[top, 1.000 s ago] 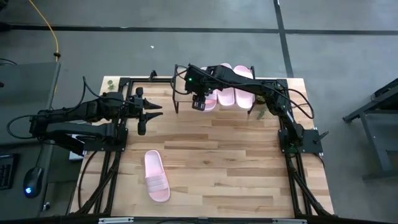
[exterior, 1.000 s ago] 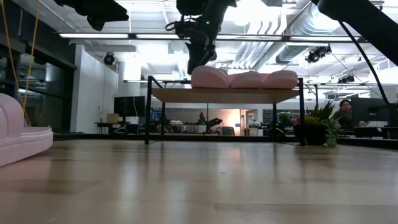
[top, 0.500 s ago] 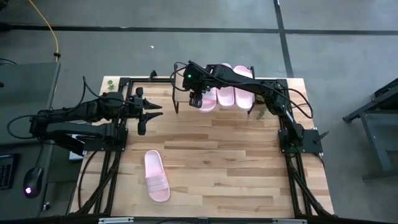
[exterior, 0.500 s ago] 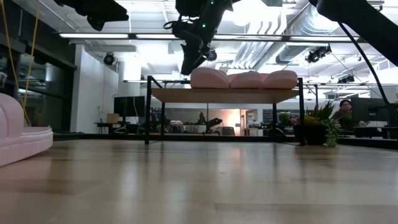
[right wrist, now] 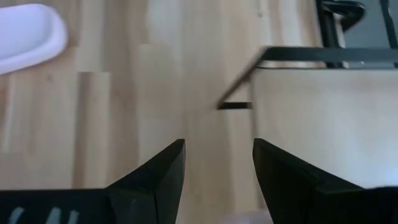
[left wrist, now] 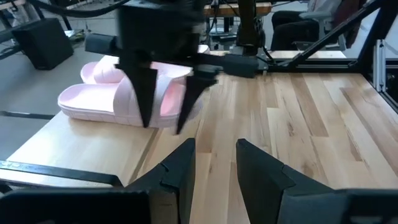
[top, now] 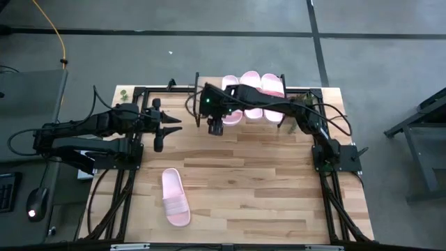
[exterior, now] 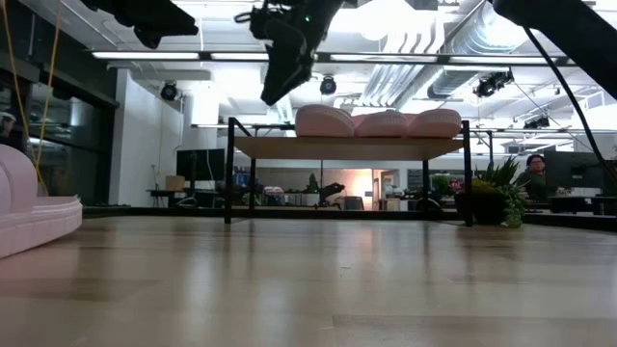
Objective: Pick and place slides into the shelf
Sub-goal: Put the pink slide on the shelf
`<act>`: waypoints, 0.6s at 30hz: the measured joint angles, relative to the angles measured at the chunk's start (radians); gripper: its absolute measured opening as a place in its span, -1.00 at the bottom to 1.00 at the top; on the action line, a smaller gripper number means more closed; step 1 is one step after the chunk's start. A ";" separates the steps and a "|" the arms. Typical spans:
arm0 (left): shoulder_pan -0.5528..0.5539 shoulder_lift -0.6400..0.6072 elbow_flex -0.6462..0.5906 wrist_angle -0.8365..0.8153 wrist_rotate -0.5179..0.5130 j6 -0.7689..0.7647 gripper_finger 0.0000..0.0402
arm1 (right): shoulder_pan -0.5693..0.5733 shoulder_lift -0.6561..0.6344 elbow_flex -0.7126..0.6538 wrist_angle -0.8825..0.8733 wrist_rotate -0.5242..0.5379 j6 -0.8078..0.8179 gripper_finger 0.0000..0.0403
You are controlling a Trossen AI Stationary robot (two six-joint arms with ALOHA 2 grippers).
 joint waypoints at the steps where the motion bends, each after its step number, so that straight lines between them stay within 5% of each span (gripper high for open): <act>1: 0.000 -0.001 0.000 -0.001 0.009 0.000 -0.49 | 0.013 0.000 0.000 0.000 0.000 0.004 -0.10; 18: 0.000 -0.150 0.001 -0.138 0.179 -0.084 -0.49 | 0.208 0.000 0.000 0.001 -0.004 0.072 -0.10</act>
